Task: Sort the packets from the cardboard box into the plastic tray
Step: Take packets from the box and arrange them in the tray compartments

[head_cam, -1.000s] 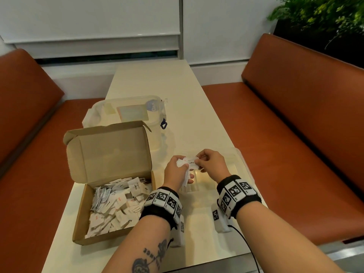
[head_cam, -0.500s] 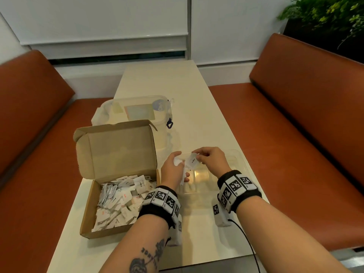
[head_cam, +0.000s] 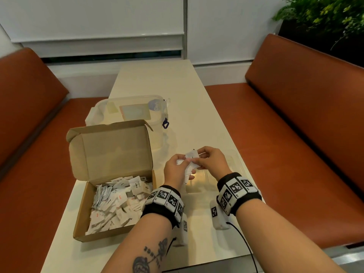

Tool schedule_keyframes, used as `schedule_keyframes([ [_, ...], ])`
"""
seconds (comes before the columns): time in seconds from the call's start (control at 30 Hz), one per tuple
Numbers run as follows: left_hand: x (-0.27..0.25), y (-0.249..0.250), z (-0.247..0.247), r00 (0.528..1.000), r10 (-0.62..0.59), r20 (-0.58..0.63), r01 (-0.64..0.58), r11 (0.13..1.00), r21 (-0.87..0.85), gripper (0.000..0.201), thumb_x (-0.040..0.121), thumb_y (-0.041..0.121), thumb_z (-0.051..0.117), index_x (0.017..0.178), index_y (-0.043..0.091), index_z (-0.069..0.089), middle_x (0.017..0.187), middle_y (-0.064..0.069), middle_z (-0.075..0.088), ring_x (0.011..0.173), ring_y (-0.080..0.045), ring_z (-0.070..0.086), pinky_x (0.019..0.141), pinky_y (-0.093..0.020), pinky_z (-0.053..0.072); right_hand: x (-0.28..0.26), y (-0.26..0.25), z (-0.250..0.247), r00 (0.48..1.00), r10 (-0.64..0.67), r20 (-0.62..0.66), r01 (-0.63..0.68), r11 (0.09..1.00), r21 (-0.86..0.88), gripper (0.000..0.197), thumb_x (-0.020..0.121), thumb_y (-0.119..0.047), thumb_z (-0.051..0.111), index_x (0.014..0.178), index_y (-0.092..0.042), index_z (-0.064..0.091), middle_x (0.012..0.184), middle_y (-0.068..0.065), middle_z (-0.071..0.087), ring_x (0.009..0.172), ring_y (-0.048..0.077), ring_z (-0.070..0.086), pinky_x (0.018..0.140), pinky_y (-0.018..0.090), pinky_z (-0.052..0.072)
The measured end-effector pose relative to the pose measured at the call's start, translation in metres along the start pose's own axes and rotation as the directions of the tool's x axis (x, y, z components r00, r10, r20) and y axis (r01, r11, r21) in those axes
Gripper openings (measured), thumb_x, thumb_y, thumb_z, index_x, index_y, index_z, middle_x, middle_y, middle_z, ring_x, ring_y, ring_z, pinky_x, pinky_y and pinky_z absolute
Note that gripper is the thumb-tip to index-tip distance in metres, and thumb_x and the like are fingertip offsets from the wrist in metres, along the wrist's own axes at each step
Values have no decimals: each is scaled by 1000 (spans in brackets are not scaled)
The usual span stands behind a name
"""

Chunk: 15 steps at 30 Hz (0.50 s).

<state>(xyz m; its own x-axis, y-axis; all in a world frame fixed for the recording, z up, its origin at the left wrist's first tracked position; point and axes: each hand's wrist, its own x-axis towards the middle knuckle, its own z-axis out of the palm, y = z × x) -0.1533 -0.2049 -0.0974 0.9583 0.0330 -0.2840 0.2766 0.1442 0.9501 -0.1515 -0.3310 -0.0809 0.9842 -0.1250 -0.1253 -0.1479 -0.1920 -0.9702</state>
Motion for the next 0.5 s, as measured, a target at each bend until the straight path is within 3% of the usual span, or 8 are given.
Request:
schedule_keyframes([
  [0.1, -1, 2, 3, 998, -35, 54, 37, 999, -34, 6, 91, 4, 59, 95, 6, 55, 89, -21, 59, 46, -24, 55, 41, -24, 49, 2, -2, -5, 1000, -2, -12, 1, 999, -36, 27, 69, -7, 82, 88, -5, 63, 67, 7, 65, 61, 16, 65, 58, 23, 56],
  [0.17, 0, 2, 3, 996, -47, 80, 50, 998, -30, 13, 93, 6, 58, 106, 4, 55, 88, -20, 61, 47, -22, 56, 43, -24, 51, 6, -3, -9, 1000, 0, -11, -1, 996, -93, 22, 71, -7, 80, 83, -9, 62, 65, 6, 65, 59, 14, 64, 56, 20, 54],
  [0.27, 0, 1, 3, 996, -41, 84, 45, 998, -47, 9, 93, 4, 57, 102, 4, 56, 87, -18, 59, 45, -21, 57, 43, -24, 51, 13, -5, -14, 1000, 5, 23, -2, 993, -121, 15, 77, -6, 75, 78, -9, 60, 70, 9, 67, 61, 14, 64, 55, 16, 53],
  [0.4, 6, -6, 1, 995, 26, -97, -26, 1000, 3, 8, 91, 8, 60, 86, 14, 58, 82, -13, 62, 45, -16, 61, 43, -26, 52, 20, -3, -15, 999, -44, -7, 42, 983, -181, 4, 83, -6, 69, 81, -5, 66, 73, 7, 66, 61, 12, 61, 55, 15, 53],
  [0.5, 11, -9, -2, 969, 64, -237, -59, 998, 27, 4, 92, 14, 59, 89, 16, 58, 85, -16, 66, 60, -23, 67, 58, -37, 59, 24, 1, -12, 994, -101, 37, 107, 881, -461, 11, 88, -9, 62, 86, -3, 71, 74, 7, 64, 65, 16, 57, 63, 25, 51],
])
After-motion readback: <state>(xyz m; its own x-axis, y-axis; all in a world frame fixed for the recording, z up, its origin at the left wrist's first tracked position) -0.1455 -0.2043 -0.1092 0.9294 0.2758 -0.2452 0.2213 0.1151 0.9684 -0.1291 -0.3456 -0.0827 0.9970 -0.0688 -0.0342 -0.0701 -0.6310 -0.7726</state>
